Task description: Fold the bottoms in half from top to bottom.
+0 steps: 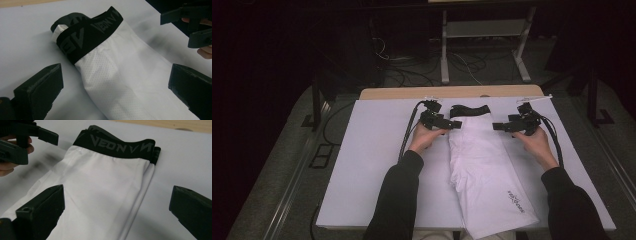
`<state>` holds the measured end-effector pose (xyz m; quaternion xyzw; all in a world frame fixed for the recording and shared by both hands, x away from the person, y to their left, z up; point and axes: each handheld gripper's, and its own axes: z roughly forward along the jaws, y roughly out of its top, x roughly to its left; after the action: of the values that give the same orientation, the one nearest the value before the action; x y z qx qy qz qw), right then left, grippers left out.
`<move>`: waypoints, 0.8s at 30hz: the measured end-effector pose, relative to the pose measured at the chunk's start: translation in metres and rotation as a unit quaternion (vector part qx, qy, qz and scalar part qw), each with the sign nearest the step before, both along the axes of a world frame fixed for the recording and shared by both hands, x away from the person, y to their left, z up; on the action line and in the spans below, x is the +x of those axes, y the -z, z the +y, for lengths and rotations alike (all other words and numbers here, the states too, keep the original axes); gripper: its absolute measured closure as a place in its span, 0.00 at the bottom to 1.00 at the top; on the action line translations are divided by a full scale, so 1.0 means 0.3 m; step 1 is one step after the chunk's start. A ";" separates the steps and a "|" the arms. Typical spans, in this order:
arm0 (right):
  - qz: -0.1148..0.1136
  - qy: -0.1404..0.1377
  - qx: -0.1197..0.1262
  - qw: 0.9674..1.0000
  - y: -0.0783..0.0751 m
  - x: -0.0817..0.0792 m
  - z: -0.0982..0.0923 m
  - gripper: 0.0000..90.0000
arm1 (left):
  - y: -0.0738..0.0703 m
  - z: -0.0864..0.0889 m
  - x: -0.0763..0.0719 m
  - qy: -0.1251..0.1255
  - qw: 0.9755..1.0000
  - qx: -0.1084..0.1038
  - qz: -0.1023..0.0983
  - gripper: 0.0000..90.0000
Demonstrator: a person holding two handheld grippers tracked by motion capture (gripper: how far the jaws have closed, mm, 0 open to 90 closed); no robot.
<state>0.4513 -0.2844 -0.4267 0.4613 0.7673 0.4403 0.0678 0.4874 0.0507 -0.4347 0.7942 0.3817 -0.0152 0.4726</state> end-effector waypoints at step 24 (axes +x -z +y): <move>0.100 0.001 -0.015 0.995 0.040 0.119 0.027 0.24 | 0.047 -0.006 0.020 -0.004 1.000 0.001 0.030 0.00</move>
<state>0.4870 -0.2762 -0.4387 0.5030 0.7761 0.3803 -0.0019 0.4935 0.0488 -0.4487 0.7919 0.3993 -0.0369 0.4605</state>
